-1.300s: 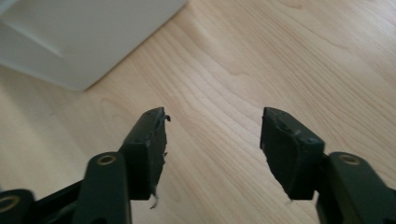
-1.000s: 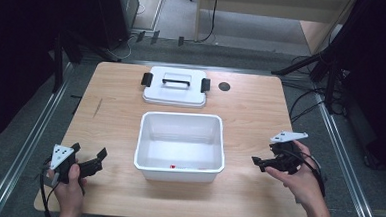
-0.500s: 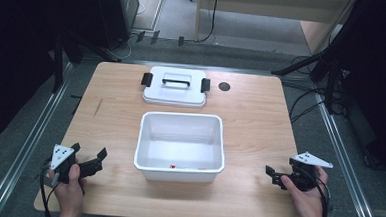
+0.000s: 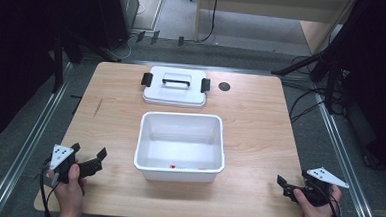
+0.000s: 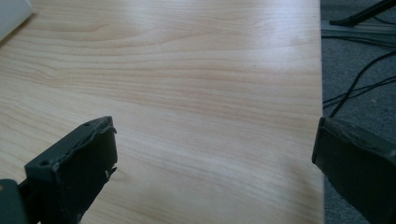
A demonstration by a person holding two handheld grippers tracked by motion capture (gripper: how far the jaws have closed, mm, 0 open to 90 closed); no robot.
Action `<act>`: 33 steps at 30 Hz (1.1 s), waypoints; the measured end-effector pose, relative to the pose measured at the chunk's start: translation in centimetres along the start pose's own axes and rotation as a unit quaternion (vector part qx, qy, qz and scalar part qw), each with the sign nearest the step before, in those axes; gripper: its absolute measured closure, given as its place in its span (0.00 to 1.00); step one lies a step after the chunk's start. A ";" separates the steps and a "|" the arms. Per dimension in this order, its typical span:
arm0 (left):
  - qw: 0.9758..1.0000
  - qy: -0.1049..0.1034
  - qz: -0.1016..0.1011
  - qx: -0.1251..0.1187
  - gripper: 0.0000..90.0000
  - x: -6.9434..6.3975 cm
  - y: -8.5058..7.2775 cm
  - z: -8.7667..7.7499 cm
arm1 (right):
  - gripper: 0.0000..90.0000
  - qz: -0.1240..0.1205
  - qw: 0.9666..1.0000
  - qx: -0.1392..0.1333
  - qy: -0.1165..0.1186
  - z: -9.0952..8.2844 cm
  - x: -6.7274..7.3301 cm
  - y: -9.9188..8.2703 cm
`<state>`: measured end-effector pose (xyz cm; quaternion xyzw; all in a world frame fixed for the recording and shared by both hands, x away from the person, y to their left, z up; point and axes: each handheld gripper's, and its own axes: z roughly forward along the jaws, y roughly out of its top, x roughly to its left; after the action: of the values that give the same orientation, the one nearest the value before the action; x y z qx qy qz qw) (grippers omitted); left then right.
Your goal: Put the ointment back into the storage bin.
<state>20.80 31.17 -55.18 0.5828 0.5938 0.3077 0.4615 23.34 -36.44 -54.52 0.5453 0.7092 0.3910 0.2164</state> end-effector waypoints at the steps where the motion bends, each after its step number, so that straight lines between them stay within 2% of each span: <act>1: 1.000 0.000 -0.001 -0.001 0.00 0.0 0.0 0.0 | 0.00 0.000 1.000 -0.002 -0.001 -0.1 -0.1 -0.1; 6: 1.000 -0.001 -0.001 0.000 0.00 0.0 0.0 0.0 | 0.00 0.006 1.000 -0.009 -0.004 -0.8 -0.5 -0.7; 12: 1.000 -0.001 0.002 0.000 0.00 0.0 0.0 0.0 | 0.01 0.015 0.999 -0.029 0.005 -1.4 -0.9 -1.2; 15: 1.000 0.001 0.005 0.002 0.00 -0.1 0.0 0.1 | 0.07 0.024 0.999 -0.042 0.006 -1.2 -0.9 -1.0; 18: 1.000 0.002 0.006 0.002 0.00 -0.1 0.0 0.1 | 0.08 0.019 0.999 -0.038 -0.001 -0.8 -0.5 -0.9; 19: 1.000 0.001 0.006 0.001 0.00 -0.1 0.0 0.1 | 0.09 0.011 1.000 -0.023 -0.001 -0.5 -0.1 -0.7; 21: 1.000 0.001 0.005 0.002 0.00 -0.1 0.0 0.0 | 0.10 0.006 1.000 -0.014 -0.002 -0.3 0.2 -0.6; 22: 1.000 0.001 0.003 0.001 0.00 -0.1 0.0 0.0 | 0.14 -0.002 1.000 0.005 -0.011 0.1 0.6 -0.5; 23: 1.000 0.001 0.003 0.001 0.00 -0.1 0.0 0.0 | 0.14 -0.002 1.000 0.005 -0.011 0.1 0.6 -0.5; 25: 1.000 0.001 0.002 0.001 0.00 -0.1 0.0 0.0 | 0.14 -0.015 0.999 0.023 -0.032 0.5 1.0 -0.4; 33: 1.000 -0.001 0.000 0.000 0.00 0.0 0.0 0.0 | 0.14 -0.011 0.999 0.027 -0.033 0.6 0.9 -0.4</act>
<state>20.83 31.15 -55.19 0.5833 0.5933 0.3075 0.4618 23.24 -35.40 -55.05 0.5555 0.7181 0.3511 0.2291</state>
